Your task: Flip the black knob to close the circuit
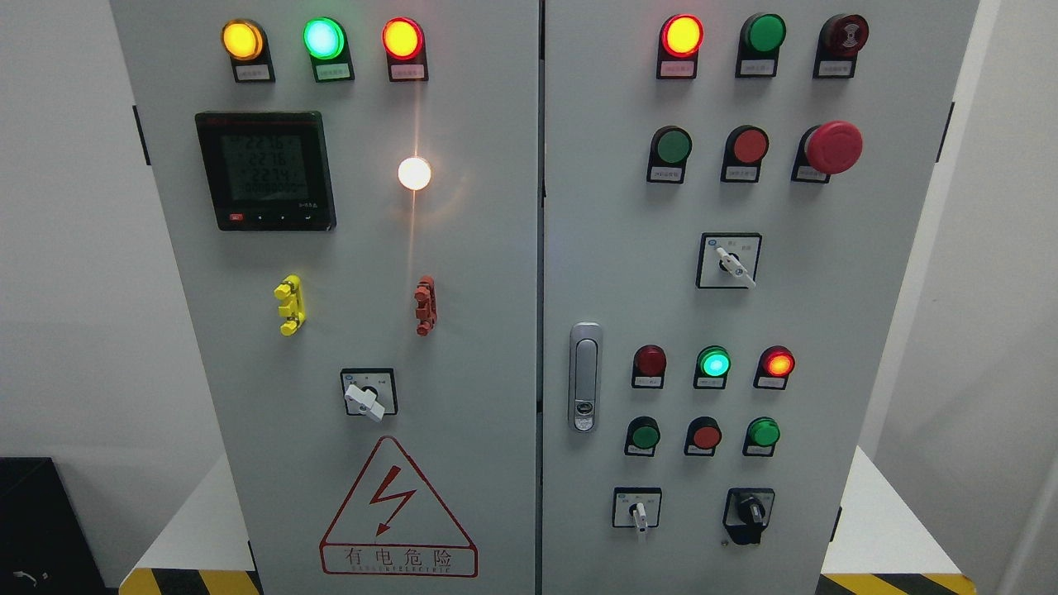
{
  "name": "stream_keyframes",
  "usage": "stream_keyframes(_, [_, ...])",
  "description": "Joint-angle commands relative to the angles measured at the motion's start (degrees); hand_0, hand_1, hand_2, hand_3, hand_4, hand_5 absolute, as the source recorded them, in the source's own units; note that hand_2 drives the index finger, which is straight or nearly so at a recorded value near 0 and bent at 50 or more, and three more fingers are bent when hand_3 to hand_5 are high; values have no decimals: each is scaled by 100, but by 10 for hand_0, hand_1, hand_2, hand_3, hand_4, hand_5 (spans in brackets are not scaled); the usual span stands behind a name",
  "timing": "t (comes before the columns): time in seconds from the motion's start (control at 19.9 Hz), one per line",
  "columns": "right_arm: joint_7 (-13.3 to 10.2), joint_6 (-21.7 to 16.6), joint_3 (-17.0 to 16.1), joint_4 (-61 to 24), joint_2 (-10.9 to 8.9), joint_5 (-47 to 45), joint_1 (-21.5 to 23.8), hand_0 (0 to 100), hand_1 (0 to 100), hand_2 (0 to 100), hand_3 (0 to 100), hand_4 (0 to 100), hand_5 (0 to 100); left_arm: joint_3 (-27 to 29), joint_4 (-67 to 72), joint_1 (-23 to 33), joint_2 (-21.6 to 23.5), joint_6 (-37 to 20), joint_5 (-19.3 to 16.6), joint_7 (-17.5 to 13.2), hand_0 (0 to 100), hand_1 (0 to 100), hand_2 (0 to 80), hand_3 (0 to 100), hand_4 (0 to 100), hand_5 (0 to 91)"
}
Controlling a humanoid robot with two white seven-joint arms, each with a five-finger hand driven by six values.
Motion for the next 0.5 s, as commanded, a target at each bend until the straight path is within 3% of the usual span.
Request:
stream_keyframes(0.0, [128, -44, 2, 117, -3, -309, 47, 0, 0, 11, 55, 0, 0, -6, 5, 0, 0, -4, -1, 4, 120, 556, 0, 0, 0, 0])
stream_keyframes(0.45, [199, -105, -51, 117, 6, -432, 38, 0, 0, 0, 20, 0, 0, 3, -4, 0, 0, -4, -1, 4, 120, 556, 0, 0, 0, 0])
